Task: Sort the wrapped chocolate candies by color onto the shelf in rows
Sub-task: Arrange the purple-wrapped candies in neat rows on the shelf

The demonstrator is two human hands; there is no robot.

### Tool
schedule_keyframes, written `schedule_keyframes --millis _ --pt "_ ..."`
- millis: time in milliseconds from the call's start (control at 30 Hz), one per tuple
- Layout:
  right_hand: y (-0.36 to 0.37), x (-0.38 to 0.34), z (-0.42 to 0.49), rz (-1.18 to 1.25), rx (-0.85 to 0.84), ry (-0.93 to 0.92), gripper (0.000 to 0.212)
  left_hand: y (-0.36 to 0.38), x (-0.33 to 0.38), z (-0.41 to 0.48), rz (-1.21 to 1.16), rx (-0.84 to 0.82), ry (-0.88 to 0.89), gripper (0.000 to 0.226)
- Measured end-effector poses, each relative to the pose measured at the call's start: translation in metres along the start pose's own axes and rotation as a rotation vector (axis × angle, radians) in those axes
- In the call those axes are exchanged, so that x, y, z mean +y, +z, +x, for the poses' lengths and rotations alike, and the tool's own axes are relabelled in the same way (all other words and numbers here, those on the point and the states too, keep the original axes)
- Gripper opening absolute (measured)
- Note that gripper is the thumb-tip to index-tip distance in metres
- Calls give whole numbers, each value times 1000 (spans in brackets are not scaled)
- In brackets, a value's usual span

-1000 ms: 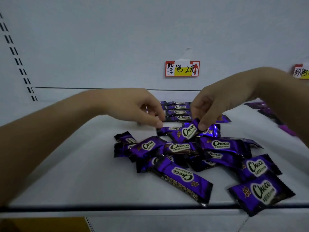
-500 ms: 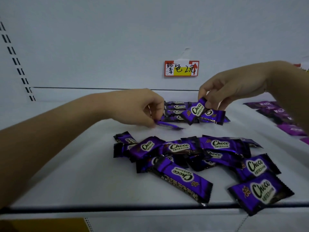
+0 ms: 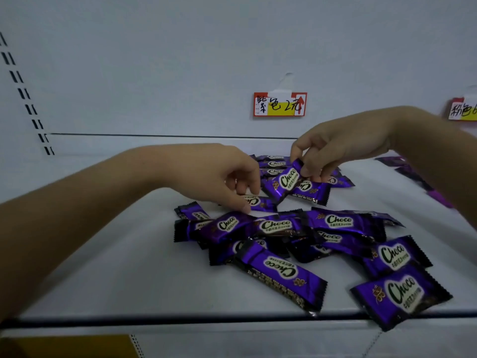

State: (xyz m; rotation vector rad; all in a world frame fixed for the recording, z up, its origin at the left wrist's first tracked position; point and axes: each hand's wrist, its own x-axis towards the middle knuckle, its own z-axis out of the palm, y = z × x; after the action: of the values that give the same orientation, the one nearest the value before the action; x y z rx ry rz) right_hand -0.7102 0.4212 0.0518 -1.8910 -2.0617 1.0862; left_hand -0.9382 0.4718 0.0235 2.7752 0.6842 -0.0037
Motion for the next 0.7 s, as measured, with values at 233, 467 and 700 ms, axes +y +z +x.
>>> schedule_keyframes --millis 233,467,700 --pt "0 1 0 37 12 -30 11 -4 -6 -1 -96 60 -31 25" --pt "1 -2 -1 32 -3 -23 9 -11 -4 -5 -318 175 -77 25" --pt "1 -1 2 116 26 -108 8 -14 -15 -3 -46 152 -145 24"
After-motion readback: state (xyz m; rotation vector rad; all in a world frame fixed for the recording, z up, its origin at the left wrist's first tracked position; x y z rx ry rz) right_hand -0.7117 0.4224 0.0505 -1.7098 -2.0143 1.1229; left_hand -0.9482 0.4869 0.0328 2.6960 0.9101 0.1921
